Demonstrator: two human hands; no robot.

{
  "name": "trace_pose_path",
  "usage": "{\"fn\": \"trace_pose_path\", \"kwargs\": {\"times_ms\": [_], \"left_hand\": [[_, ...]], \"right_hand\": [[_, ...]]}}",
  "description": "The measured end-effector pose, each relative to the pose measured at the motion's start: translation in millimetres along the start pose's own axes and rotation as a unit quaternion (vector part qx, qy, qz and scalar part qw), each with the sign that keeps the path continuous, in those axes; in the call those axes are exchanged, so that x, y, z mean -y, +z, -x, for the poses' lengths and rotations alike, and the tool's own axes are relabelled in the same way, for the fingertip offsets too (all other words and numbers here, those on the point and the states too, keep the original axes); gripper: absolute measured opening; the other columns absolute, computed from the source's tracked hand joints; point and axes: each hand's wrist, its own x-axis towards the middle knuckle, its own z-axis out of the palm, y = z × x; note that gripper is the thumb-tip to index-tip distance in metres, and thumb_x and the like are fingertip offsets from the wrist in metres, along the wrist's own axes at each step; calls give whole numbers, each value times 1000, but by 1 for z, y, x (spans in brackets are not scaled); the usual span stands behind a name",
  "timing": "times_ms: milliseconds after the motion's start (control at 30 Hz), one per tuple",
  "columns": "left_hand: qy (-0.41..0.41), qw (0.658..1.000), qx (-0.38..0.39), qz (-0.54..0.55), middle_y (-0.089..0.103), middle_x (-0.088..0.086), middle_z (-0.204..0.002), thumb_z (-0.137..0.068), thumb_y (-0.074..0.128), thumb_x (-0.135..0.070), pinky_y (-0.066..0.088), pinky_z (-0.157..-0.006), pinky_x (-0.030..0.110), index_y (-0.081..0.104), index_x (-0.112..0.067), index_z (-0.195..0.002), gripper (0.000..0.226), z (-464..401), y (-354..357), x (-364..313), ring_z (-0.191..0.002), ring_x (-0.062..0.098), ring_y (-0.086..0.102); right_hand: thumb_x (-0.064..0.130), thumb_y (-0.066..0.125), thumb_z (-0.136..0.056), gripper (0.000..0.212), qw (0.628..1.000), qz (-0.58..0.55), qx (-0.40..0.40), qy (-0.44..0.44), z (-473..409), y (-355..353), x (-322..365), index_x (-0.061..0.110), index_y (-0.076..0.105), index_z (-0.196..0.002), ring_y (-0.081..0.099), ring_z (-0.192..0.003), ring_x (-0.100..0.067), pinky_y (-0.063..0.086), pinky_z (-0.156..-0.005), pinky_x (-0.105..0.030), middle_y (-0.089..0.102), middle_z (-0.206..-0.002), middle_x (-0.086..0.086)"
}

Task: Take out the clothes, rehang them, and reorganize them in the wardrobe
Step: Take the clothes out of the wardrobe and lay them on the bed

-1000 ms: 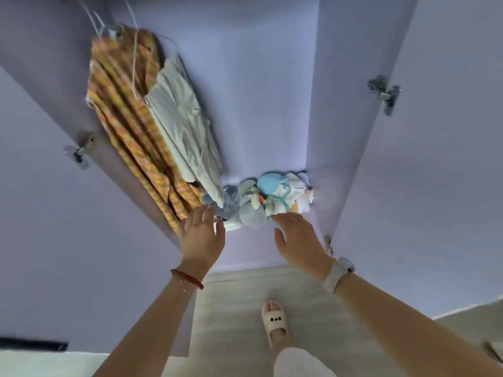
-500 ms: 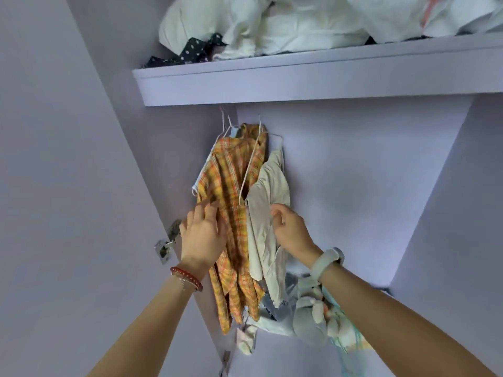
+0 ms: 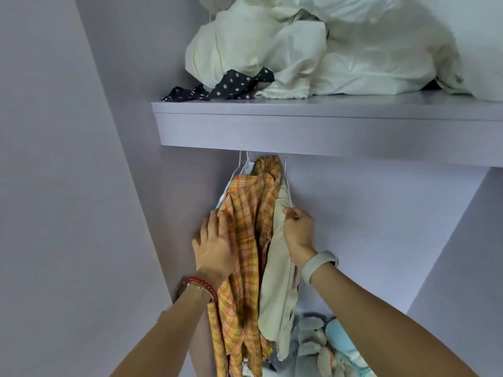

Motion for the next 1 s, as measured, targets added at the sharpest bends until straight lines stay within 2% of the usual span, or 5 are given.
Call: {"fn": "trace_pose_path", "kwargs": {"times_ms": [200,467,633,800,1000], "left_hand": [[13,999,-15,29,4,-2,-155,-95,39,-31,13,-109,55,2,-19,-147,66,-2,13,0,-141,21,3],[152,970,-134,137,32,14,-147,-87,49,-16,15,-108,53,44,-8,-134,48,22,12,-44,-139,30,23],[272,940,-48,199,39,21,-142,-88,48,-19,27,-106,51,44,-1,-132,48,48,35,-87,-134,37,32],[342,893,120,266,46,7,-139,-96,39,-27,10,-113,45,42,-9,-135,43,106,68,-136,-134,25,35],[338,786,274,439,63,-4,-80,-92,50,-2,46,-77,24,62,-8,-90,14,214,91,-181,-77,8,58]], "right_hand": [[0,38,-92,26,991,-69,-47,-104,1,-20,9,4,63,-89,49,-67,-5,37,-58,-1,56,-80,-1],[6,51,-90,24,992,13,-53,-114,55,-91,-53,-6,57,-70,31,-45,-6,29,-48,-17,37,-48,3],[16,57,-88,44,990,96,-93,-47,105,-162,-99,4,39,-50,27,-43,-6,24,-45,-16,32,-40,7],[15,62,-85,51,971,192,-144,-9,180,-228,-127,19,32,-45,23,-47,-8,22,-47,-17,28,-47,4],[27,62,-86,43,935,275,-200,95,303,-317,-150,8,48,-50,25,-45,-8,25,-47,-21,33,-44,7]]}}
